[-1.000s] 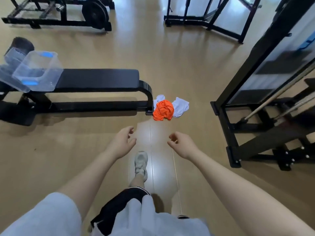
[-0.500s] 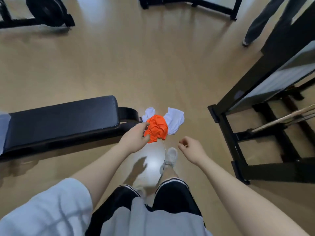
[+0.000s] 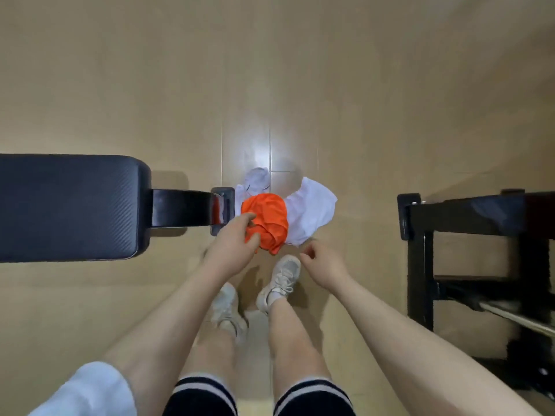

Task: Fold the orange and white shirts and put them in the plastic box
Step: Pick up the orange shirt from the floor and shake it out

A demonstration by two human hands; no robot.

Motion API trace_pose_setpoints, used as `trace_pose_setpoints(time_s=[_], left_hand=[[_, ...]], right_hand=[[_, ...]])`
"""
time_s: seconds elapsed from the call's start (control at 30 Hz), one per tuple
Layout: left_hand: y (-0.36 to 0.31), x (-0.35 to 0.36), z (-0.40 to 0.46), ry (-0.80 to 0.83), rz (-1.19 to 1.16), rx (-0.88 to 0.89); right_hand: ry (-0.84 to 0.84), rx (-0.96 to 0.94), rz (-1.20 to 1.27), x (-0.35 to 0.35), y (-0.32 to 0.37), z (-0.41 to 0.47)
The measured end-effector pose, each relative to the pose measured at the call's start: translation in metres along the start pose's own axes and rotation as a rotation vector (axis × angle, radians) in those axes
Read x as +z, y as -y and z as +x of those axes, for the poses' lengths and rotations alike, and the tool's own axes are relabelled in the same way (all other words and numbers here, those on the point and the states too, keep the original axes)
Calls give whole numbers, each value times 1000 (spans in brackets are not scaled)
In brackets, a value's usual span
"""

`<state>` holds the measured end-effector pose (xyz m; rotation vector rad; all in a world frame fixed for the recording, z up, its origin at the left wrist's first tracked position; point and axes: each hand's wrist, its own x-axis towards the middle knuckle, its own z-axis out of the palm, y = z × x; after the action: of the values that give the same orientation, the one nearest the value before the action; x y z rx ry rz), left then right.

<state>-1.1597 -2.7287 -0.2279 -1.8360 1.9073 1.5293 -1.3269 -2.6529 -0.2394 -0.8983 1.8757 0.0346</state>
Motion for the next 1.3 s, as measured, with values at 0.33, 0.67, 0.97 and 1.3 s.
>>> trace_pose_setpoints(time_s=[0.33, 0.67, 0.97, 1.3], left_hand=[[129, 108, 205, -37, -37, -125], [219, 169, 281, -70, -87, -185], [127, 94, 199, 28, -237, -147], [-42, -77, 41, 214, -299, 226]], right_hand=[[-51, 94, 192, 124, -57, 248], [-207, 95, -161, 211, -102, 390], [-62, -120, 278, 103, -27, 245], [-27, -365, 429, -78, 115, 6]])
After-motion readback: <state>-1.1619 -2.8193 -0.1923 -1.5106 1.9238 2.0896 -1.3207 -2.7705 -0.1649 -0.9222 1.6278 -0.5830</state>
